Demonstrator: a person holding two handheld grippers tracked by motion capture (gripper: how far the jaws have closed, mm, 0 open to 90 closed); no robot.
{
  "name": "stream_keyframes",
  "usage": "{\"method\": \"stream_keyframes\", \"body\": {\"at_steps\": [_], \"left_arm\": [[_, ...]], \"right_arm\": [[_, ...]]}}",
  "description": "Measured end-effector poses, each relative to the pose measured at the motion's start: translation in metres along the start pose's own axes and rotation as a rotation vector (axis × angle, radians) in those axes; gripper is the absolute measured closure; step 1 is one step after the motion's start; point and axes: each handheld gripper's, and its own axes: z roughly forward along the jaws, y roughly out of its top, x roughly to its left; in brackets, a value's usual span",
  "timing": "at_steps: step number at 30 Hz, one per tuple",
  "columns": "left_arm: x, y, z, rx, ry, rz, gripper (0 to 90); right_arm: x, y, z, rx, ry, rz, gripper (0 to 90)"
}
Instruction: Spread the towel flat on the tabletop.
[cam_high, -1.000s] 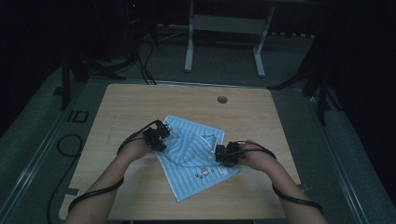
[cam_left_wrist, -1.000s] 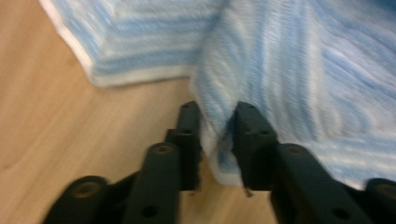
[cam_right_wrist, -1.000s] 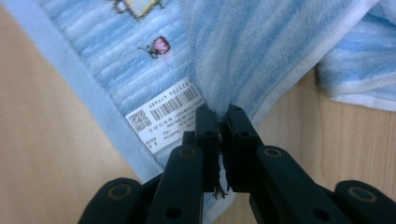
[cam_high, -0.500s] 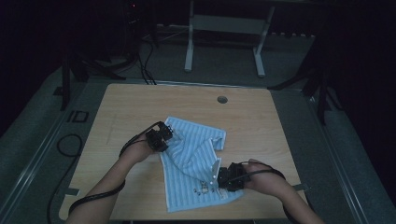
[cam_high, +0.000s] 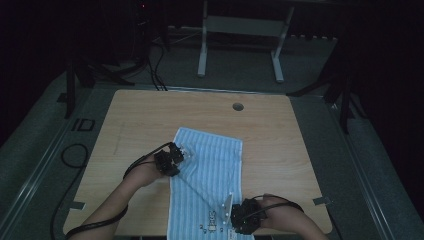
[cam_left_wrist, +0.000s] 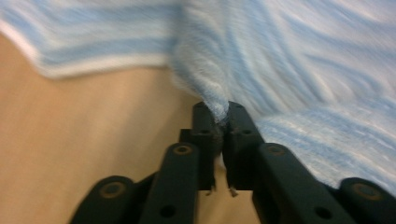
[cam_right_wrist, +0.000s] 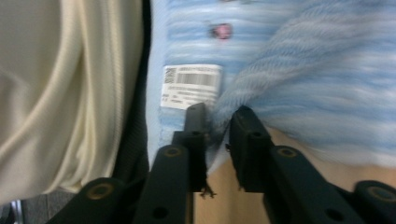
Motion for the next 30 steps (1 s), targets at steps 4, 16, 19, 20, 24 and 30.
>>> {"method": "stream_keyframes", "body": {"at_steps": [4,16,19,20,24,30], "left_arm": [[0.002,-0.009,-0.008,0.003,0.001,-0.011,69.7],[0.019,0.005,-0.020,-0.096,0.066,-0.025,58.0],[0.018,0.016,-0.013,-0.089,0.046,0.009,58.0],[0.018,0.019,-0.010,-0.074,0.049,0.021,57.9],[0.019,0.027,0.003,-0.056,0.027,0.020,58.8],[0.017,0.027,0.018,-0.015,0.014,0.037,68.6]], "right_arm": [[-0.015,-0.012,-0.023,-0.026,-0.049,0.056,64.6],[-0.094,-0.026,-0.062,-0.150,-0.222,0.114,62.0],[-0.117,-0.018,-0.049,-0.136,-0.220,0.110,64.3],[-0.124,-0.015,-0.043,-0.117,-0.224,0.112,64.4],[-0.148,-0.011,-0.022,-0.079,-0.218,0.146,66.8],[-0.156,-0.013,-0.003,-0.042,-0.186,0.164,71.1]]}}
